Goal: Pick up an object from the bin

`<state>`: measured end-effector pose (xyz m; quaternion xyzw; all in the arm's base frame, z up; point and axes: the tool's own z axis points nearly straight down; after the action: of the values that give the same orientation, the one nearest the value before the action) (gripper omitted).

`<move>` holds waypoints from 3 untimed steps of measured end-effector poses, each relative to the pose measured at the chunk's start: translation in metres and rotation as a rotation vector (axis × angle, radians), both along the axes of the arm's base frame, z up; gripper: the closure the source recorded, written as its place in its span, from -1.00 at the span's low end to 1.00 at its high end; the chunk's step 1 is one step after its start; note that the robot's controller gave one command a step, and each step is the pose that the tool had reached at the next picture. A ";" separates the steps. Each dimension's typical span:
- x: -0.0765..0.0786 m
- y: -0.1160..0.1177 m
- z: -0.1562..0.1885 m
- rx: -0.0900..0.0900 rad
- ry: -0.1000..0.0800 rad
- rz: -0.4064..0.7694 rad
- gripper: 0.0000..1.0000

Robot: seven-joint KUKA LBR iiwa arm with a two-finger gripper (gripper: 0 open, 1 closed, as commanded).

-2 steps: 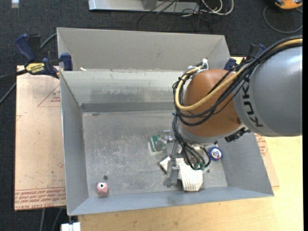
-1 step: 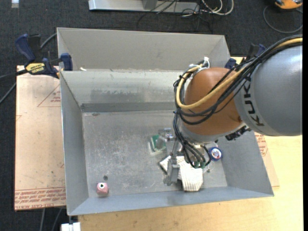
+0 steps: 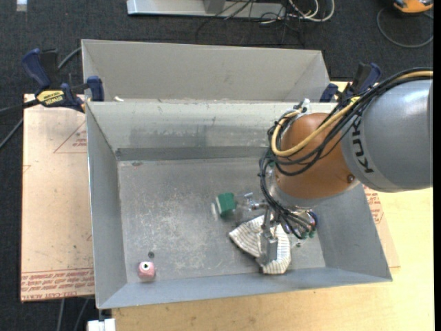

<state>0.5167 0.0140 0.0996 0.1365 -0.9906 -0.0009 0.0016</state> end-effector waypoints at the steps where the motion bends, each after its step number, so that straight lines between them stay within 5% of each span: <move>1: 0.008 -0.027 0.059 0.000 -0.011 -0.195 -1.00; 2: -0.007 -0.045 0.001 0.001 0.003 0.012 -1.00; 3: -0.003 -0.046 -0.030 0.002 -0.011 -0.176 -1.00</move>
Offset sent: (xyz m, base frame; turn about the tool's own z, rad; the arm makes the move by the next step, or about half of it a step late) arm -0.0065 -0.0454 0.0028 -0.0156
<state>0.5133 -0.0320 0.0697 0.0488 -0.9988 -0.0012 -0.0040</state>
